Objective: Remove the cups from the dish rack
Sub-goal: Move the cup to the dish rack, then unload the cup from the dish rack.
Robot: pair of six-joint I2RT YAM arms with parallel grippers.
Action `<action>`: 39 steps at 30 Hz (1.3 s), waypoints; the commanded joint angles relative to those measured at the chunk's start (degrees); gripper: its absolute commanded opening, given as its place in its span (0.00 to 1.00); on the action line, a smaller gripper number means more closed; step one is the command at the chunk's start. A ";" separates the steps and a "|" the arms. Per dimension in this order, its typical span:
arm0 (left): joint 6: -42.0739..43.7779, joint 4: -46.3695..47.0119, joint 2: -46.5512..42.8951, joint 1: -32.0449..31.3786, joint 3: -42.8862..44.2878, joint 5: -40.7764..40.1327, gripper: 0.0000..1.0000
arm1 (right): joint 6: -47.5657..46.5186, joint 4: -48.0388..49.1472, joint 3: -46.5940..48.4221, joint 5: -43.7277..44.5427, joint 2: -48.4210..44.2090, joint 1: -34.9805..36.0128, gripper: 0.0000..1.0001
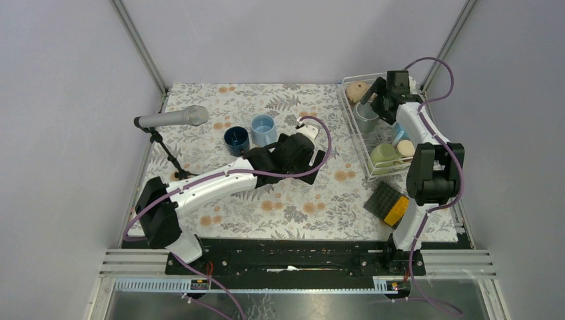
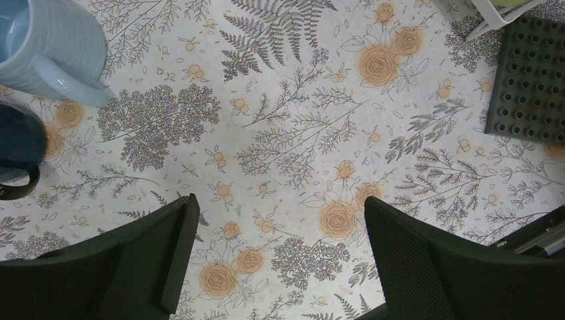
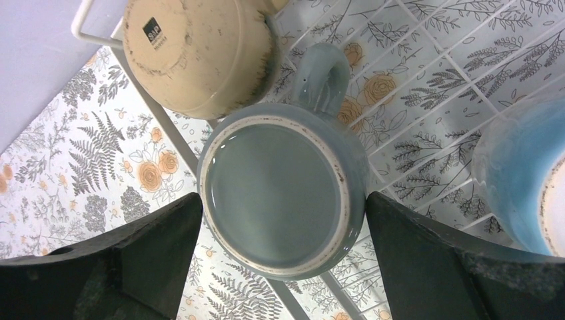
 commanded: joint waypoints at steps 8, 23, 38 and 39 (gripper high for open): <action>0.25 2.67 -1.21 -0.02 0.12 0.75 0.99 | -0.68 -2.10 9.47 5.22 2.46 -0.36 1.00; 0.39 2.59 -1.67 -0.06 -0.25 0.88 0.99 | -9.10 -5.40 22.95 -0.22 12.18 -2.19 0.93; 0.51 2.54 -1.69 -0.05 -0.42 0.97 0.99 | -11.96 -0.48 27.79 -12.68 17.92 -2.54 0.93; 0.56 2.52 -1.63 -0.03 -0.46 0.94 0.99 | -11.84 -0.58 27.98 -13.24 18.30 -2.55 0.93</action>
